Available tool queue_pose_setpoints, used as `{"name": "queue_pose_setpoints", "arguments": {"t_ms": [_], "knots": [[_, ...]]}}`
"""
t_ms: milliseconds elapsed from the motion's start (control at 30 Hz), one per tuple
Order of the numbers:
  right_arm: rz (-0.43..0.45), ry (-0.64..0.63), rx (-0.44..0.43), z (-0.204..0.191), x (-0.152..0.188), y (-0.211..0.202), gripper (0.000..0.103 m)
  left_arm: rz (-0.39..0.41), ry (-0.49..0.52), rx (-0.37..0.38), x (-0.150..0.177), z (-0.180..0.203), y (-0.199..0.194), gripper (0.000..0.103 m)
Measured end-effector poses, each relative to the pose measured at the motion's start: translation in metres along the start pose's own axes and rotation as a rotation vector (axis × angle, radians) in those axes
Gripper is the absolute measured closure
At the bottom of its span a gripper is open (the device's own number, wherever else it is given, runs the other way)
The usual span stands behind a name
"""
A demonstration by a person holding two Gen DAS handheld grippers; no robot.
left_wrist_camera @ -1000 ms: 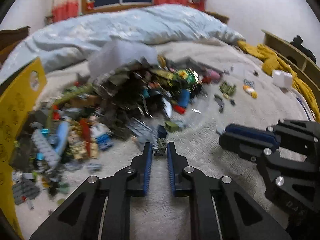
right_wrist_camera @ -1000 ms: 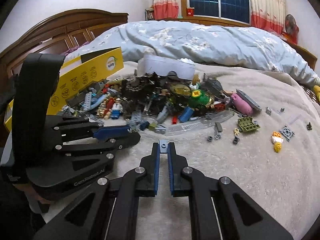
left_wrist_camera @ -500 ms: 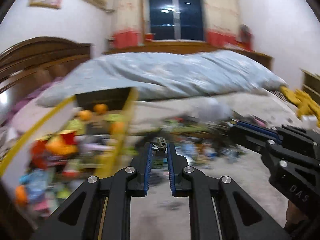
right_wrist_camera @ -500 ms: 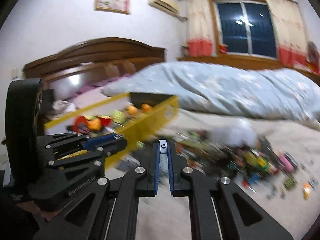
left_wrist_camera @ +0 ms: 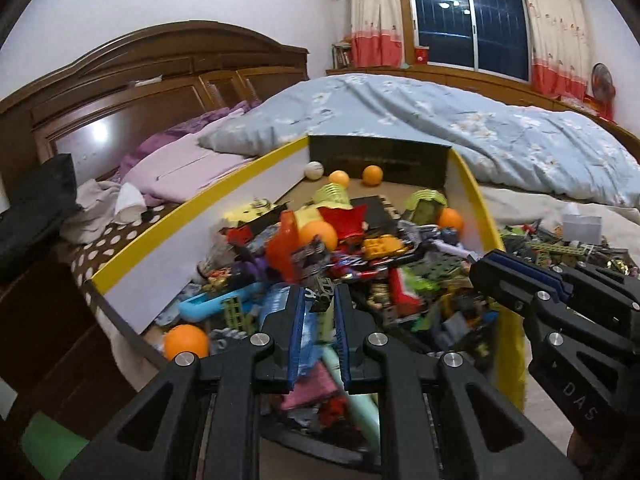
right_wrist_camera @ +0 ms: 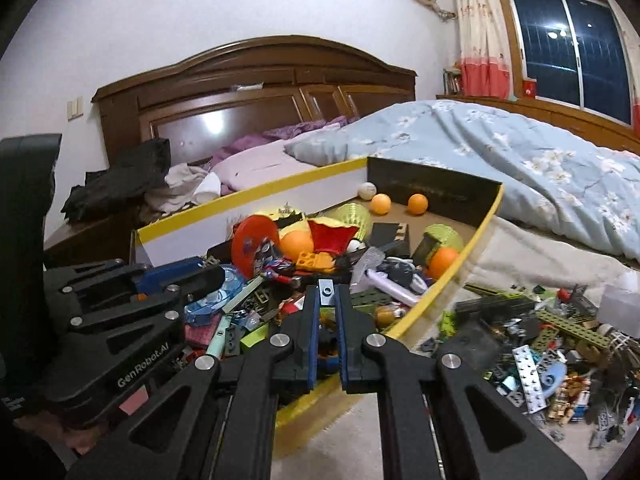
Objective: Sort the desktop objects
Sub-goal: 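Open both grippers to drop the pieces into the box, then move both grippers back above the LEGO pile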
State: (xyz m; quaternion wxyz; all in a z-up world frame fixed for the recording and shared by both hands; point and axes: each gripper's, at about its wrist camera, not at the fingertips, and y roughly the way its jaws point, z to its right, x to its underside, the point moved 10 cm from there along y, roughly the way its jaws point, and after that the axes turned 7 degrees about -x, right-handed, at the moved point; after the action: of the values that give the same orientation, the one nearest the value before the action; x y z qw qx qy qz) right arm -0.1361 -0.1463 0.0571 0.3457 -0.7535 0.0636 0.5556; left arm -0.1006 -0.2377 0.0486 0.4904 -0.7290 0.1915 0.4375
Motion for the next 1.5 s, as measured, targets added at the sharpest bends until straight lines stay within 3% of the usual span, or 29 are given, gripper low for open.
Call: {"name": "queue_pose_setpoints", "arguments": {"t_ms": [267,433,467,533,600,667,733,767,867,933,1033,1200,1267,1400,1500], "knots": [[-0.016,0.009,0.015,0.006,0.009,0.004,0.096,-0.004,0.03,0.034,0.007,0.014,-0.002,0.087],[-0.042,-0.021,0.038,0.006,0.014,0.008,0.093,-0.085,0.064,0.026,0.021,0.025,0.013,0.086],[-0.048,-0.035,0.045,0.005,0.015,0.008,0.091,-0.078,0.075,0.018,0.021,0.026,0.013,0.085],[-0.048,-0.081,0.064,-0.001,0.015,0.008,0.072,-0.069,0.095,-0.018,0.021,0.026,0.011,0.079],[-0.042,-0.119,0.129,0.0,0.015,0.006,0.067,-0.07,0.102,-0.044,0.022,0.024,0.012,0.077],[-0.034,-0.118,0.134,0.003,0.015,0.004,0.064,-0.081,0.092,-0.035,0.022,0.022,0.013,0.075],[-0.023,-0.088,0.156,0.01,0.014,-0.001,0.05,-0.088,0.082,-0.022,0.022,0.022,0.012,0.074],[0.002,-0.063,0.163,0.014,0.011,-0.007,0.048,-0.084,0.073,-0.019,0.022,0.021,0.01,0.074],[0.083,-0.01,0.186,0.026,0.003,-0.036,0.038,-0.01,0.062,-0.029,0.012,0.025,-0.005,0.071],[0.11,0.01,0.245,0.042,0.005,-0.062,0.034,0.056,0.062,0.012,0.003,0.041,-0.025,0.065],[0.101,0.063,0.367,0.08,0.023,-0.105,0.029,0.09,0.064,0.112,0.002,0.079,-0.047,0.055],[0.065,0.105,0.633,0.156,0.077,-0.175,0.026,0.031,0.061,0.331,0.027,0.173,-0.058,0.053],[0.024,0.126,0.708,0.185,0.1,-0.19,0.026,-0.003,0.06,0.382,0.041,0.205,-0.056,0.053],[-0.059,0.414,0.707,0.233,0.148,-0.203,0.026,-0.07,0.163,0.384,0.071,0.25,-0.041,0.053],[-0.116,0.498,0.707,0.242,0.17,-0.202,0.026,-0.15,0.188,0.394,0.088,0.267,-0.027,0.053]]}}
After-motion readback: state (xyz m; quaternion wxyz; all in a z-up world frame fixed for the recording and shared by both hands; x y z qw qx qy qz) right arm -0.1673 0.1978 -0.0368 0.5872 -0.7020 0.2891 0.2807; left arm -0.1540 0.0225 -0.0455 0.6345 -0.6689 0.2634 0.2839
